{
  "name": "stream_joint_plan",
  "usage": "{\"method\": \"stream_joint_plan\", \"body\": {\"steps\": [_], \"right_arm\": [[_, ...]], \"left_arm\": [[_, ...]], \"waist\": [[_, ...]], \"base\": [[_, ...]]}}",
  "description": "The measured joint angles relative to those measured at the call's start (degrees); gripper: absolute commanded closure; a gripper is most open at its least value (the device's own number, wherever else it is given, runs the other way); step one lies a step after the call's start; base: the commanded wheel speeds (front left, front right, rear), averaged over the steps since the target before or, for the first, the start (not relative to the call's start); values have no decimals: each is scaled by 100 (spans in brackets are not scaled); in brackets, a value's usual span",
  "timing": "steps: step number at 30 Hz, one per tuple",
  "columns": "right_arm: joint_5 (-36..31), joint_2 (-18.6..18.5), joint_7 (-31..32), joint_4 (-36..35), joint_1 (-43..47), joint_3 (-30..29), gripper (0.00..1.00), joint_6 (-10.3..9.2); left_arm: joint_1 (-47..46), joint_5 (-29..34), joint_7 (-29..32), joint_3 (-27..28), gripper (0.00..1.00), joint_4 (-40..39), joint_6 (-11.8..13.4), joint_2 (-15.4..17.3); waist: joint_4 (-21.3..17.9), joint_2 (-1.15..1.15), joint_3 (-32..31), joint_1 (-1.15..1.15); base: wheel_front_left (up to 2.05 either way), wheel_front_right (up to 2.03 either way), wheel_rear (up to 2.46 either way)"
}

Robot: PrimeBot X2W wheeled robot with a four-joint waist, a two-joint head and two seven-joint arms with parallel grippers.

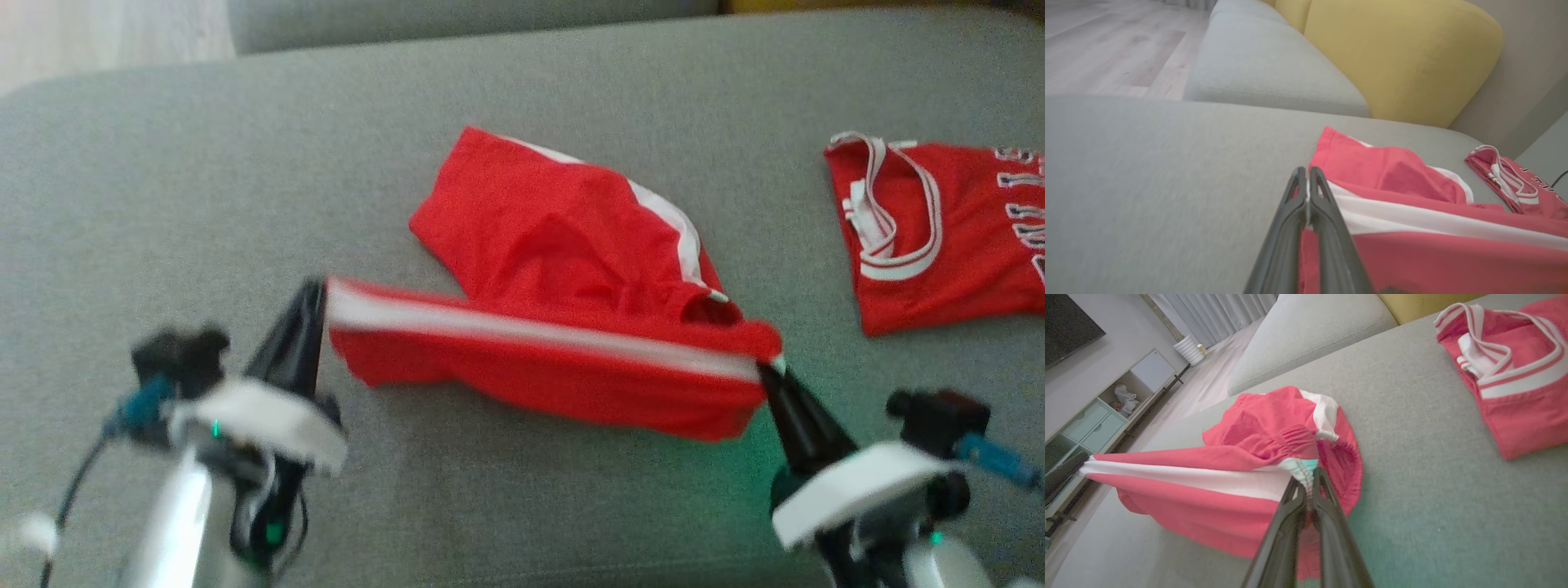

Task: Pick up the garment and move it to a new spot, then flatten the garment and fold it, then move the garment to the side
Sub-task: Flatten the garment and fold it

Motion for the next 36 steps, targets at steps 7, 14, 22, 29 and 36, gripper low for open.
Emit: {"method": "stream_joint_plan", "body": {"steps": [7,14,22,29,36], "right_arm": [[275,-13,-90,560,-1114,-77,100,0],[670,-32,-400,1123,-2012,193,100,-1],[1018,-41,-737,1647,-2539,745,100,-1],[1033,-49,-861,1817,-2736,959,0,-1],[388,-51,-1158,1475,-2689,912,0,-1]], "left_arm": [[-2069,1,312,-331,100,1122,-241,62],[-3911,-12,107,-650,100,2731,-299,38],[-4817,-110,-253,-790,100,4512,-301,-43],[-5150,-435,-497,-982,0,5232,-302,-182],[-5157,-720,-1087,-1337,0,5343,-302,-154]], "waist": [[-157,0,620,1],[-412,0,1216,2],[-880,0,1635,2],[-1033,0,1804,1],[-963,0,1702,1]], "base": [[0,0,0],[0,0,0],[0,0,0],[0,0,0],[0,0,0]]}}
